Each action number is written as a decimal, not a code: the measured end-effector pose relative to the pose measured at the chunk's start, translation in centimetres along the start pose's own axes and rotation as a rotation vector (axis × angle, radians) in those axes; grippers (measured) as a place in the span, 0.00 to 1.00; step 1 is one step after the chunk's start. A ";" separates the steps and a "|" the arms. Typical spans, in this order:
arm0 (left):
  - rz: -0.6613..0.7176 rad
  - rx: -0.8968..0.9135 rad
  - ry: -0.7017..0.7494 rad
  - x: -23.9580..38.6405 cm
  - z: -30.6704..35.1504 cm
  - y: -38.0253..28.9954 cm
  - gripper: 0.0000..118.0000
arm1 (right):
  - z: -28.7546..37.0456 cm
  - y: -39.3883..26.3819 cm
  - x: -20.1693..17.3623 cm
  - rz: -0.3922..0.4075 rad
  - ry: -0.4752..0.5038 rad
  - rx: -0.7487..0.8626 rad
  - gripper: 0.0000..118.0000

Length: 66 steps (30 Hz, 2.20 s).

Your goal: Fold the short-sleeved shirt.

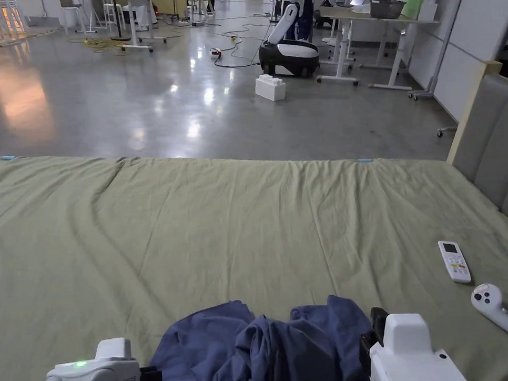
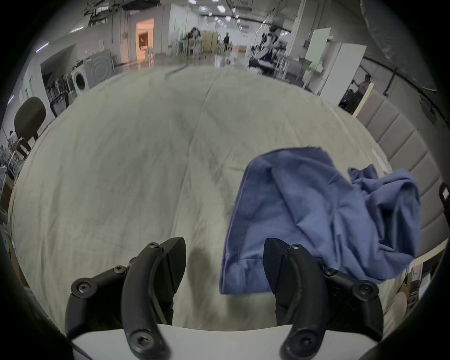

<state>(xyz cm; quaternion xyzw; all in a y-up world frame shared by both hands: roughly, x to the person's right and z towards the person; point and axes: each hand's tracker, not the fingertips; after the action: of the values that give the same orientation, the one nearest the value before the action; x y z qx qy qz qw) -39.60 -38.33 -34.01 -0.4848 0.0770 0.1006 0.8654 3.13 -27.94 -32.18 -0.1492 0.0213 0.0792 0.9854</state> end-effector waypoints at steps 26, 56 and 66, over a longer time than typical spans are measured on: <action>-0.141 0.126 -0.037 0.6 4.1 -0.8 0.03 | -16.2 -8.8 4.7 -0.008 0.158 -0.694 0.61; -0.152 0.595 -0.038 -1.9 22.1 11.7 0.02 | -3.1 14.9 9.5 0.003 0.052 -0.037 0.04; -0.143 0.761 -0.007 -1.0 29.8 20.4 0.02 | -2.5 27.8 8.8 0.021 0.036 0.179 0.04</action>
<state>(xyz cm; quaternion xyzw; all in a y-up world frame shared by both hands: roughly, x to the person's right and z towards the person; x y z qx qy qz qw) -44.57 -2.60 -35.15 -0.1326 0.0718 0.0056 0.9885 7.30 -1.19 -43.18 -0.0619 0.0476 0.0846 0.9934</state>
